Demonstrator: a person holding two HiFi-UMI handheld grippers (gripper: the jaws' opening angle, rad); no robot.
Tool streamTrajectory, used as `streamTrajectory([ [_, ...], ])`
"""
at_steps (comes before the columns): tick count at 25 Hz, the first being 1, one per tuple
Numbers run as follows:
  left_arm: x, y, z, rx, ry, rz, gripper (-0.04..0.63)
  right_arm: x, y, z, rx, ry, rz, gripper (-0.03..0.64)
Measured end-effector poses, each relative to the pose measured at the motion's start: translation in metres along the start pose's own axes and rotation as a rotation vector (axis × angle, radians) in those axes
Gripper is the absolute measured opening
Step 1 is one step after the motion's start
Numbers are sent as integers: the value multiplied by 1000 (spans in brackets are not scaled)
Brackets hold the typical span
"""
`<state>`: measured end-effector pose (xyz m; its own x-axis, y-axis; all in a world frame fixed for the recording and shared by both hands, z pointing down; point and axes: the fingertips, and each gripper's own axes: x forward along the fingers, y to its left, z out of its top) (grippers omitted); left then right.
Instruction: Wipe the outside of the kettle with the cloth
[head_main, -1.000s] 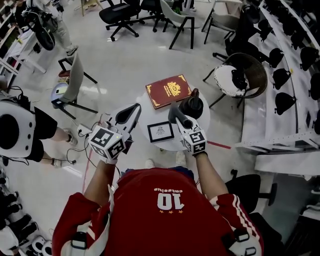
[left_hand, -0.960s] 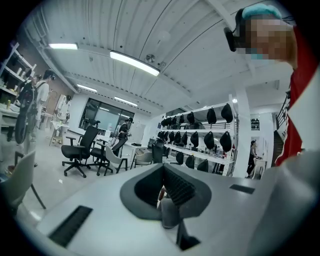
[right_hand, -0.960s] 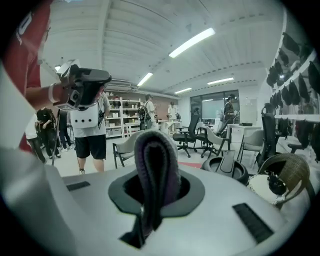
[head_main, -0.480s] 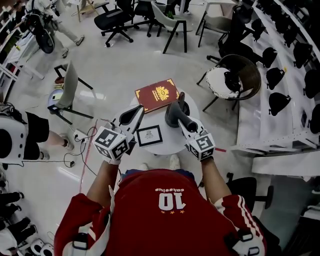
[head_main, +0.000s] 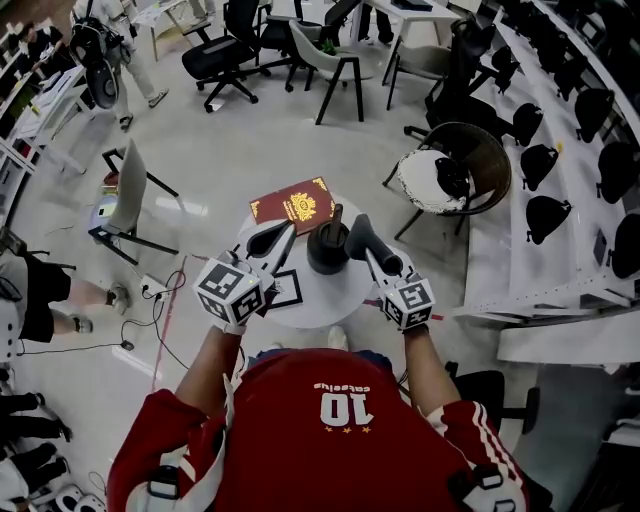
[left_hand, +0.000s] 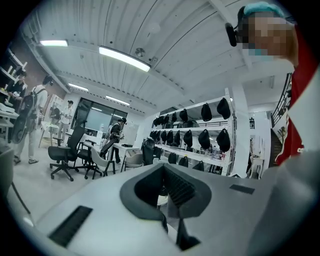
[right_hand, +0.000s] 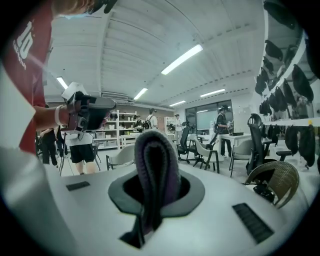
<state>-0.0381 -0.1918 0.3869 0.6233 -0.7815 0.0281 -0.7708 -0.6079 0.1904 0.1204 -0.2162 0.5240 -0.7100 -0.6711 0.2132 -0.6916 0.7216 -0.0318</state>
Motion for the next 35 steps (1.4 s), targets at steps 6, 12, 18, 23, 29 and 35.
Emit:
streamTrajectory([
  [6,31,-11,-10,17,13,3,8,-7,-39,-25,31,13,-17,48],
  [12,48,-12,-18,30,39,55,8,-1,-68,-53,42,56,16,46],
  [18,59,-11,-26,30,54,109,8,17,-77,-76,15,98,86,47],
  [23,60,-4,-35,24,76,159,8,42,-84,-99,15,139,129,48],
  [29,57,9,-41,19,98,215,8,72,-96,-136,21,219,171,48],
  [35,54,18,-52,18,134,250,8,99,-98,-167,39,272,211,46],
])
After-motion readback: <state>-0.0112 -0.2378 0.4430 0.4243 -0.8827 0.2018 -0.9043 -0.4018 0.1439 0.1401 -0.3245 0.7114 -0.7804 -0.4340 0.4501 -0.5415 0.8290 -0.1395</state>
